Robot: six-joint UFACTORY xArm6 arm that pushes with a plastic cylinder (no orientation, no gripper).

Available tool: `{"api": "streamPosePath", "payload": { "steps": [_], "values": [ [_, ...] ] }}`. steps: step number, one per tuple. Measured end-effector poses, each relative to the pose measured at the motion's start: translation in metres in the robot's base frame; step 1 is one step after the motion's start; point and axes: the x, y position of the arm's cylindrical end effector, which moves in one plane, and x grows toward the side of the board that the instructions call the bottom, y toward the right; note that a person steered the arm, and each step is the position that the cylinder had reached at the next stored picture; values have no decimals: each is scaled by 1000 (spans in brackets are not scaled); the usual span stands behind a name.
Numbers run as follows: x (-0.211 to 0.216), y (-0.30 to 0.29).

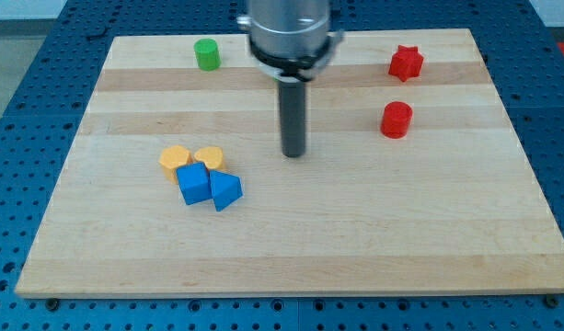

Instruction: Push the blue triangle along with blue cube a bit left

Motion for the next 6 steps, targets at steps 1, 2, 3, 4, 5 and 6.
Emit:
{"api": "streamPosePath", "payload": {
  "steps": [1,2,3,4,5,6],
  "values": [
    [31,9],
    [55,8],
    [76,-8],
    [79,-26],
    [79,-40],
    [79,-56]
  ]
}}
